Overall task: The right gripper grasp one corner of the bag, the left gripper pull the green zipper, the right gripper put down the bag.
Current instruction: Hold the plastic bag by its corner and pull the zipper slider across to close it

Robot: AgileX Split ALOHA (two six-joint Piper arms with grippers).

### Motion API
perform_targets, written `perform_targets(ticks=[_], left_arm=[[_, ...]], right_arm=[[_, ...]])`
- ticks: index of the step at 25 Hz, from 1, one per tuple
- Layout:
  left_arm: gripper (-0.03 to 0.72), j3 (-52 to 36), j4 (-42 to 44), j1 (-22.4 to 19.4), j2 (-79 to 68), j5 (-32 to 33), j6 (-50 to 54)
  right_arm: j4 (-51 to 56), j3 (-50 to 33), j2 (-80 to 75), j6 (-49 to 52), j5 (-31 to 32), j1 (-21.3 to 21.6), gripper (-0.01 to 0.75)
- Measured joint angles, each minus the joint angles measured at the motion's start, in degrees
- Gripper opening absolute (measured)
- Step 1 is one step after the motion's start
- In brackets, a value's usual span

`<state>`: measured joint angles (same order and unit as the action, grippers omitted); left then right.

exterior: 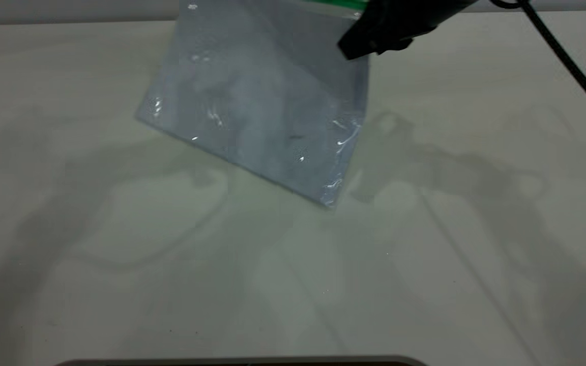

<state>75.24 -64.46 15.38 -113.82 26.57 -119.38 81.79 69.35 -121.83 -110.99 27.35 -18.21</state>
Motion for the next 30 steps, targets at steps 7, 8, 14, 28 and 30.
perform_targets(ticks=[7, 8, 14, 28, 30], left_arm=[[0.590, 0.00, 0.10, 1.14, -2.93, 5.83, -1.57], [0.590, 0.06, 0.10, 1.14, -2.93, 6.45, -1.57], [0.590, 1.33, 0.19, 1.19, -2.93, 7.38, -1.62], [0.590, 1.69, 0.44, 1.19, -2.93, 17.48, -1.81], [0.590, 1.69, 0.50, 1.19, -2.93, 18.49, -1.46]], right_arm=[[-1.81, 0.00, 0.00, -3.47, 2.77, -0.63, 0.034], [-3.46, 0.00, 0.00, -3.46, 4.39, -0.63, 0.034], [-11.65, 0.00, -0.11, 3.00, 17.11, -0.63, 0.034], [-17.65, 0.00, -0.21, 10.94, 7.21, -0.63, 0.034], [-16.67, 0.00, -0.21, 10.83, 5.48, -0.63, 0.034]])
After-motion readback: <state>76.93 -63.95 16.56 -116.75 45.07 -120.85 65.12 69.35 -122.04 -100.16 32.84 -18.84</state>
